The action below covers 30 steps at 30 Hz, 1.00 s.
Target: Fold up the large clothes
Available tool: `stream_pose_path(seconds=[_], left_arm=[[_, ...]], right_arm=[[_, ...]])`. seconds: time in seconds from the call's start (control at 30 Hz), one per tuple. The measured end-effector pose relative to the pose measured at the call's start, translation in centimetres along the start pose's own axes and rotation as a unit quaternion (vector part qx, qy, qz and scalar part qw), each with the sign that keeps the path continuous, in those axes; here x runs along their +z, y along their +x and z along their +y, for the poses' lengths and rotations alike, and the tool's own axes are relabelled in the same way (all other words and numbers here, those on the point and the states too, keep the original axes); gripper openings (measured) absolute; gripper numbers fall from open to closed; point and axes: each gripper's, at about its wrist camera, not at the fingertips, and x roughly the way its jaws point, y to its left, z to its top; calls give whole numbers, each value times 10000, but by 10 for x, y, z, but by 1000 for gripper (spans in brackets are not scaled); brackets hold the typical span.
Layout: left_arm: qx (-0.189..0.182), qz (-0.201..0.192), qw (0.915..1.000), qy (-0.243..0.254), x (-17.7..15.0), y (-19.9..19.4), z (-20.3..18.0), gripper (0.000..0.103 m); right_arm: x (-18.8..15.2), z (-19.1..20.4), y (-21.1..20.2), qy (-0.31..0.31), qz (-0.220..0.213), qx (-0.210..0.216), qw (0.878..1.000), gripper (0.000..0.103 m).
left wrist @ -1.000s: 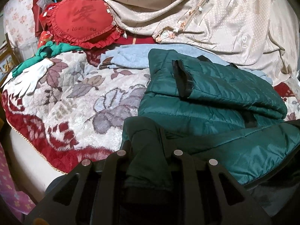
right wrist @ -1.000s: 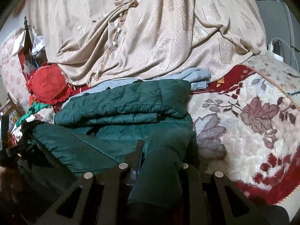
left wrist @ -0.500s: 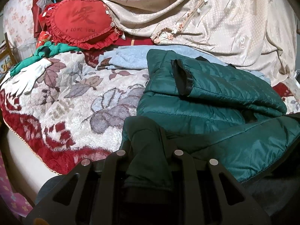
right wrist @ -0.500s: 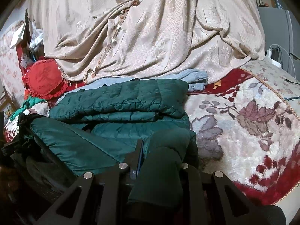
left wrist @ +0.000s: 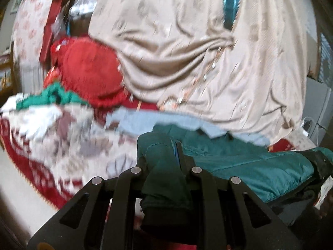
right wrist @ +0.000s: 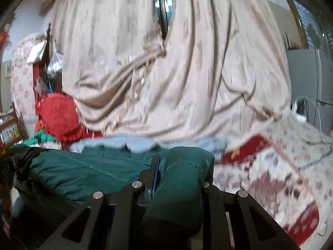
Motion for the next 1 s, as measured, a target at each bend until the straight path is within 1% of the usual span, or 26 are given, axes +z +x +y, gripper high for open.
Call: stream_pose_path(seconds=[0.1, 0.17, 0.23, 0.3, 0.33, 0.37, 0.43, 0.47, 0.5, 0.53, 0.6, 0.7, 0.77, 0.87, 0.93, 0.97, 1.0], left_arm=[[-81, -119, 9998, 140, 34, 13, -10, 15], [-97, -103, 9997, 185, 54, 34, -14, 15], [-41, 55, 9999, 89, 69, 66, -12, 15], [32, 255, 9996, -123, 76, 100, -6, 15], [113, 413, 9986, -298, 77, 123, -1, 15], [168, 558, 9974, -429, 77, 141, 3, 15], [416, 925, 9933, -547, 69, 187, 10, 15], [545, 1099, 9911, -513, 64, 206, 11, 15], [691, 1274, 9885, -438, 56, 231, 11, 15], [789, 1397, 9863, -389, 49, 247, 8, 16], [1028, 1474, 9836, -151, 37, 275, 2, 17], [1170, 1488, 9819, -30, 27, 296, -3, 19], [1099, 1534, 9820, -32, 21, 311, -3, 21], [963, 1729, 9798, -299, 12, 329, 7, 25], [916, 1789, 9787, -424, 14, 331, 9, 28], [854, 1831, 9782, -485, 15, 332, 11, 29], [774, 1865, 9779, -542, 17, 332, 11, 34]], right_arm=[[21, -7, 21, 191, -57, 81, 9998, 17], [33, -11, 46, 309, 29, 103, 9995, 17], [40, -18, 75, 500, 208, 206, 9983, 17], [44, -29, 113, 816, 504, 406, 9946, 17], [44, -34, 131, 961, 667, 441, 9921, 17], [41, -40, 156, 1114, 913, 466, 9885, 17], [33, -46, 192, 1191, 1297, 490, 9832, 17], [25, -47, 216, 1168, 1560, 439, 9798, 17], [18, -48, 233, 1118, 1729, 364, 9779, 17], [11, -49, 247, 1049, 1845, 309, 9767, 17], [-1, -51, 270, 1028, 2037, 239, 9733, 17], [-15, -62, 296, 1185, 2189, 177, 9684, 17], [-26, -68, 312, 1355, 2451, 161, 9598, 18], [-40, -75, 323, 1735, 2515, 238, 9519, 22], [-37, -73, 326, 1696, 2591, 215, 9506, 24], [-35, -75, 325, 1786, 2620, 259, 9481, 28], [-33, -78, 323, 2006, 2604, 334, 9438, 30]])
